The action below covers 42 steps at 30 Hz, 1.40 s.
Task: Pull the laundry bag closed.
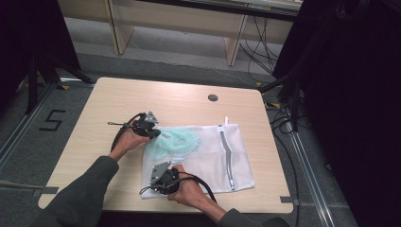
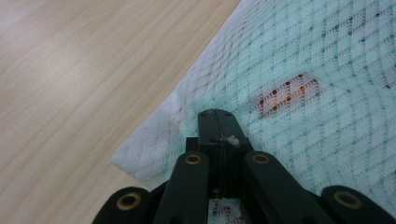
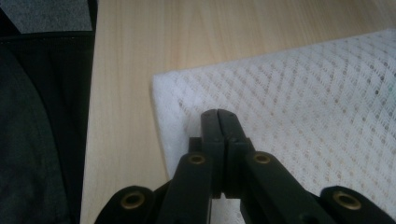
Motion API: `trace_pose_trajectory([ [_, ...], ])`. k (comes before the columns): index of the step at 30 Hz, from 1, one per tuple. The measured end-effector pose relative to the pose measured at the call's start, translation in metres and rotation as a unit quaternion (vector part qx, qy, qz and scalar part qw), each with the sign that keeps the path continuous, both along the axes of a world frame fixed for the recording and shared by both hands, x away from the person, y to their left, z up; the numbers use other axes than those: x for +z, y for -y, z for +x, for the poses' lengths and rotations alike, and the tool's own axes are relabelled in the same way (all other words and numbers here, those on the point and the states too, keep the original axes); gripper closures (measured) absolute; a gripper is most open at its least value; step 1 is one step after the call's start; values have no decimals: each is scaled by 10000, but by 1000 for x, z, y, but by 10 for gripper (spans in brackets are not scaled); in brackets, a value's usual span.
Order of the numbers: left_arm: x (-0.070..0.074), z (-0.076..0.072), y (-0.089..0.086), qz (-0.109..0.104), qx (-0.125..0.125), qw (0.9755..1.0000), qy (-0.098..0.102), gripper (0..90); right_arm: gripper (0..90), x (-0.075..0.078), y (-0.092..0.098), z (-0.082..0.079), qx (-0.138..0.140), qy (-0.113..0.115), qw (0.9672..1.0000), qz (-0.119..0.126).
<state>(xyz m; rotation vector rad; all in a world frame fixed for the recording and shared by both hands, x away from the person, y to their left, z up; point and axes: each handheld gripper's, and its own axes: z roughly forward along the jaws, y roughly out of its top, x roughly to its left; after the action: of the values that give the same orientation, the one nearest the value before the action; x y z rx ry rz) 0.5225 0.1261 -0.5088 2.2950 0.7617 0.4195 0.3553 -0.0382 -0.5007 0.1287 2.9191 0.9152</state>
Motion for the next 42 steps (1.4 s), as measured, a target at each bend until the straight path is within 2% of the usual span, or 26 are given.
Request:
trace_pose_trajectory([
  [4,0,-1,1,44,-2,10000,-11,896,900,0,-1,2,43,-1,10000,-11],
  [5,1,-2,2,98,-7,9999,65,896,900,1,0,1,-4,-79,10000,-38],
  [8,1,-2,3,134,5,9999,80,895,900,3,3,2,27,-150,9999,67],
  [11,6,-4,4,141,88,9997,170,887,900,13,10,8,106,-58,9998,182],
  [12,8,-5,3,65,86,9998,192,887,900,20,16,6,-135,-171,9995,220],
  [13,10,-5,3,40,81,9997,227,888,900,28,27,10,-206,-126,9991,338],
  [14,17,-8,2,20,64,9995,310,890,900,34,37,16,-128,89,9990,412],
  [15,20,-10,1,-44,60,9995,314,889,900,37,44,16,-351,-2,9984,444],
  [17,23,-13,1,-142,76,9994,313,890,900,40,54,21,-407,73,9980,473],
  [18,28,-19,0,-352,108,9989,286,890,900,42,64,26,-457,159,9976,489],
  [20,35,-32,0,-547,-22,9983,199,893,900,47,101,33,-890,188,9948,451],
  [22,37,-39,1,-617,-67,9979,168,893,900,47,110,36,-892,247,9947,453],
  [24,38,-52,5,-844,-170,9963,40,891,900,48,142,40,-1140,285,9922,403],
  [25,37,-62,12,-984,-277,9947,-66,890,900,48,159,37,-1432,164,9888,387],
  [26,37,-62,12,-984,-277,9947,-66,889,900,48,159,37,-1432,164,9888,387],
  [27,36,-71,17,-924,-375,9950,-105,889,900,47,170,39,-1423,283,9886,409],
  [28,32,-84,27,-1072,-451,9928,-304,890,900,44,192,37,-1759,247,9835,343],
  [29,32,-84,27,-1072,-451,9928,-304,892,900,44,192,37,-1759,247,9835,343],
  [31,30,-103,49,-1198,-714,9889,-504,894,900,40,208,34,-1921,231,9808,231],
  [32,30,-103,49,-1198,-714,9889,-504,894,900,40,212,33,-1940,206,9805,231],
  [35,28,-119,79,-1094,-1130,9859,-572,894,900,36,221,31,-2133,139,9768,148],
  [36,28,-119,79,-1094,-1130,9859,-572,894,900,34,223,31,-2158,118,9763,129],
  [38,24,-121,86,-884,-1186,9875,-549,894,900,33,225,32,-2164,133,9762,98],
  [39,21,-122,87,-866,-1158,9876,-614,894,900,31,227,35,-2078,122,9781,23],
  [40,19,-121,87,-820,-1146,9881,-612,894,900,28,226,33,-2233,45,9747,8],
  [42,17,-118,86,-617,-1203,9893,-553,894,900,26,225,35,-2133,37,9770,-41],
])
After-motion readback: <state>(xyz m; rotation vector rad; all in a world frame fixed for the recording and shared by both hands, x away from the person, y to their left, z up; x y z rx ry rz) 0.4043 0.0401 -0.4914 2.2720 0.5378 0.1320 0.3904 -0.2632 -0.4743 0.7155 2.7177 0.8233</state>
